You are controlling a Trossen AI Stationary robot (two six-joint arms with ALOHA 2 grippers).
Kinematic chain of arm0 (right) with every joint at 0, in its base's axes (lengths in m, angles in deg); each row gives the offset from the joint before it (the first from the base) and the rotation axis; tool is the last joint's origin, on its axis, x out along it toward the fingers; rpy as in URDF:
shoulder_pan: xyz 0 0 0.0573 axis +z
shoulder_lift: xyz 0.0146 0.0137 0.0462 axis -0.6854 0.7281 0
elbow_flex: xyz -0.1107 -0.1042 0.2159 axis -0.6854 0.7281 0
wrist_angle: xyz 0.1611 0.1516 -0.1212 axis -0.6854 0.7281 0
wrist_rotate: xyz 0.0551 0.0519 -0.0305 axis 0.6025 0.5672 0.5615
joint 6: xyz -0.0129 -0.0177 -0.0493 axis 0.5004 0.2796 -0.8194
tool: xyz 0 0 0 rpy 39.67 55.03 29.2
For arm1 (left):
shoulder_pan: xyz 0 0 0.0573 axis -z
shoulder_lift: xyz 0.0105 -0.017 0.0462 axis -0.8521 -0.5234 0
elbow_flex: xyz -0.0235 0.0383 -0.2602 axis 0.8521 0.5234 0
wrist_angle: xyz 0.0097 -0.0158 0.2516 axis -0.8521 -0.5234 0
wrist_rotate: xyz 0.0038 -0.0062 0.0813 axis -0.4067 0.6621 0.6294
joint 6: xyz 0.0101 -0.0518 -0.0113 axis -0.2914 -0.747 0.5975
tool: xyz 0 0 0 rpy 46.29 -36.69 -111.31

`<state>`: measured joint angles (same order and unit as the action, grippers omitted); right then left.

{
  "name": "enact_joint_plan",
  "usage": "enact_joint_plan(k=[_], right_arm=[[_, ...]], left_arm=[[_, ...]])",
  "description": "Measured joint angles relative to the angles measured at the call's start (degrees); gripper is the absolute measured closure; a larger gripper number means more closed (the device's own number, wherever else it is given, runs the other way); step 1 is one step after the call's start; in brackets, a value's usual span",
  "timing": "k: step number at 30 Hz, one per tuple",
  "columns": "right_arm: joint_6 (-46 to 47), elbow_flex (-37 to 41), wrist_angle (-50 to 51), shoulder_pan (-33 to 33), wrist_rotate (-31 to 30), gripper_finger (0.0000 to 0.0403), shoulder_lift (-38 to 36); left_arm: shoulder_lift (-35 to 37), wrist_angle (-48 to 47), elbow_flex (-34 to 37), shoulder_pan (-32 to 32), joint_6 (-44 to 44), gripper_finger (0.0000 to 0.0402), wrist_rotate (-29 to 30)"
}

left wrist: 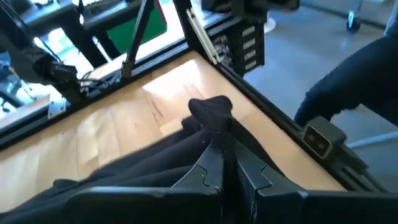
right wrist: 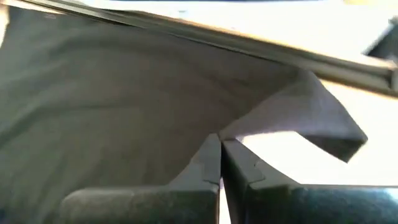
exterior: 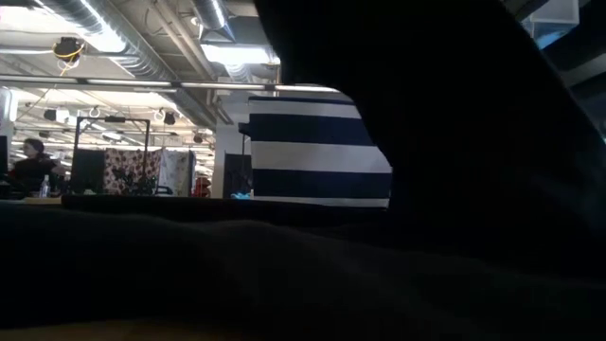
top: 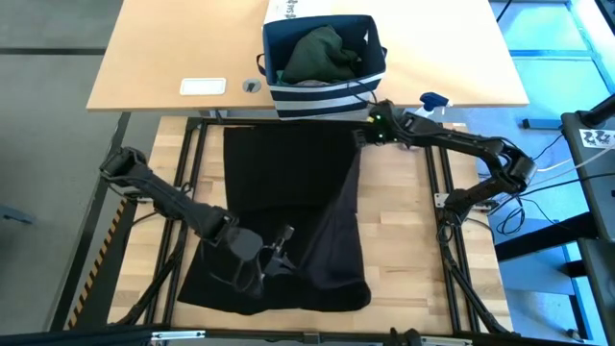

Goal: Fold Laundry from Bin
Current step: Fold the black shirt

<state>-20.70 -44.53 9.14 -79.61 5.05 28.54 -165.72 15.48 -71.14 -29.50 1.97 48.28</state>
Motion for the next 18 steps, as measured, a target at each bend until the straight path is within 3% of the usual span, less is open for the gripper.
enact_joint_plan(k=[9, 18], right_arm=[[-2.0, -8.4, -0.6, 8.1, -1.5, 0.0402, 0.0], [-2.4, -13.0, -1.2, 11.4, -2.1, 0.0403, 0.1]], left_arm=[[0.0, -12.0, -6.5, 5.9, -6.9, 0.0402, 5.3], [0.0, -33.3, -13.0, 10.5, -20.6, 0.0401, 11.7]])
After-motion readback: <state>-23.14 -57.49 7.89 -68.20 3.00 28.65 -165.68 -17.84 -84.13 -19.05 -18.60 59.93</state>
